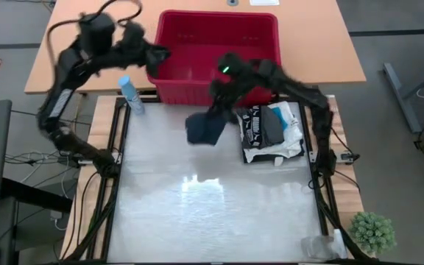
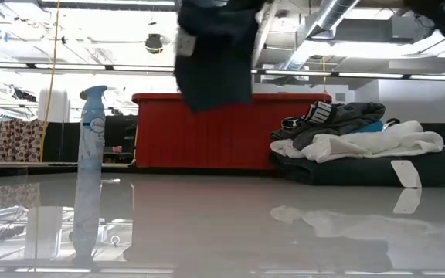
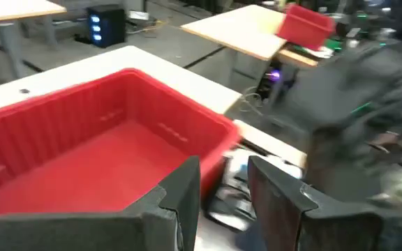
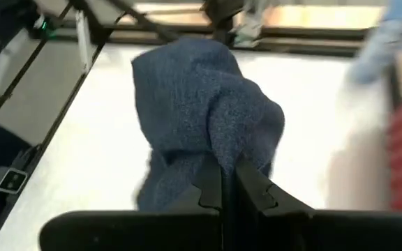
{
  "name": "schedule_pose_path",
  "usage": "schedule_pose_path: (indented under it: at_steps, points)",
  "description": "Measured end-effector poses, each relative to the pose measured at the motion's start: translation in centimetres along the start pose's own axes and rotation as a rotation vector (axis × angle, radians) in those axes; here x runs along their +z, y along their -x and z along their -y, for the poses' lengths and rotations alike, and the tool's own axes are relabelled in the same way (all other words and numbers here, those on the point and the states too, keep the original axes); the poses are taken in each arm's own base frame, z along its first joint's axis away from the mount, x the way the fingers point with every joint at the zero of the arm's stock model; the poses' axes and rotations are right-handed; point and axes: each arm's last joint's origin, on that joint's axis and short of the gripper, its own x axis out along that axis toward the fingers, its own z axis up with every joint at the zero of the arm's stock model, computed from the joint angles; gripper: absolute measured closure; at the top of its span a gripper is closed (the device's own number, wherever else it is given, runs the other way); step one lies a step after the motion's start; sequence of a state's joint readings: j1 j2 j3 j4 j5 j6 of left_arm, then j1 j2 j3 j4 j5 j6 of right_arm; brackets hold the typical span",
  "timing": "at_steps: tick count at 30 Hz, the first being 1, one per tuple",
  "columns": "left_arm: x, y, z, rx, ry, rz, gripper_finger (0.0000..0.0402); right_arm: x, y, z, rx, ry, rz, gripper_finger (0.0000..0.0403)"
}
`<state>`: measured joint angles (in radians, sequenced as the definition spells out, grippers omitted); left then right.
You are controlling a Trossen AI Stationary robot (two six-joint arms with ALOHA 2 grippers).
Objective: Fold laundry
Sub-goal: Fold the black shorts
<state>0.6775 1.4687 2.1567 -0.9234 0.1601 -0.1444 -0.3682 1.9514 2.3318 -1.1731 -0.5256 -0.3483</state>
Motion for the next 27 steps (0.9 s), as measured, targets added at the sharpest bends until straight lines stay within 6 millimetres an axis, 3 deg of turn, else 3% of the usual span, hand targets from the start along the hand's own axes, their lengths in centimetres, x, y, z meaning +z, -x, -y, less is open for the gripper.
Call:
schedule_pose_path:
  at_steps: [6,11,18,22,24,27]
  points:
    - [-0.3,6.2,5.7,-0.179,0.015,0.062,0.0292,0.4,-9.5,-1.8,-0.027,0.077,-0.080,0.0371]
    - [-0.7,10.3,8.3,-0.223,0.021,0.121,0.0292,-0.2,-15.8,-3.3,-0.066,0.080,-0.118,0.0371]
    - [-2.4,12.0,10.2,-0.274,-0.014,0.027,0.0292,-3.6,-25.2,-7.6,0.057,0.005,-0.247,0.0371]
    - [-3.7,11.2,11.7,-0.318,-0.036,-0.093,0.0292,-4.6,-28.0,-11.2,0.201,-0.021,-0.274,0.0347]
    - [-4.2,11.0,12.5,-0.353,-0.063,-0.136,0.0292,-4.5,-27.9,-11.8,0.214,-0.022,-0.273,0.0302]
    - [-4.9,11.0,13.2,-0.389,-0.114,-0.190,0.0292,-3.5,-26.1,-12.0,0.182,-0.015,-0.268,0.0228]
